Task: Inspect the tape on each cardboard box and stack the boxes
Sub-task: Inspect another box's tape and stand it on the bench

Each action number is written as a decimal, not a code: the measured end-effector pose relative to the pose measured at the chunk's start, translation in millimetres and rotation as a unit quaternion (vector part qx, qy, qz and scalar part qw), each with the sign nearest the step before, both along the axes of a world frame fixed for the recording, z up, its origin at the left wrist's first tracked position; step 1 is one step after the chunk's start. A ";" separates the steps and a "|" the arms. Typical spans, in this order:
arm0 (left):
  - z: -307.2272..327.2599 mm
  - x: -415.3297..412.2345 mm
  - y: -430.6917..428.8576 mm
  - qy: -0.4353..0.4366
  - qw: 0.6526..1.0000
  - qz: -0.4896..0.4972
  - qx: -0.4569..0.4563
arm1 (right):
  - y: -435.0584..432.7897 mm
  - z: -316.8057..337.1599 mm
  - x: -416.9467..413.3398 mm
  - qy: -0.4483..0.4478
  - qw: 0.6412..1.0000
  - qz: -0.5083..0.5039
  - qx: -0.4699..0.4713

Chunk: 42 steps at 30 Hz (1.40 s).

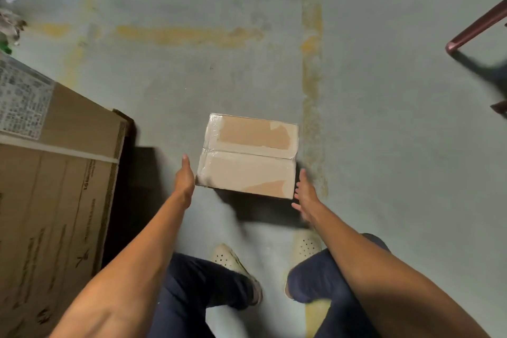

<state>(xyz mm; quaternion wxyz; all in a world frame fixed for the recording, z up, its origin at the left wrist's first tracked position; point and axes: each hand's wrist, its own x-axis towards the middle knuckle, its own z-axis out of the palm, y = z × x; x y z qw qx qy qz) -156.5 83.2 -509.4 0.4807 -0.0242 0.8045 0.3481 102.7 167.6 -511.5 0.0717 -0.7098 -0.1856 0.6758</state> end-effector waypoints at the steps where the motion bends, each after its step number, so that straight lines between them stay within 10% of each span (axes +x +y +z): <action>1: -12.6 -2.7 1.4 -0.007 1.000 -0.007 -0.012 | 0.0 -16.4 -2.7 -0.006 1.000 -0.001 -0.006; 8: -24.3 -6.0 11.5 -0.012 1.000 -0.003 0.017 | 15.8 -8.6 -19.1 -0.008 0.998 -0.042 0.040; 27: 328.2 -12.2 -43.3 0.105 0.971 -0.034 0.210 | 29.4 358.2 -27.0 0.102 0.961 0.042 0.254; 42: 443.5 101.5 -200.7 0.294 0.896 0.301 0.142 | -42.5 432.6 -54.2 0.135 0.888 0.317 0.304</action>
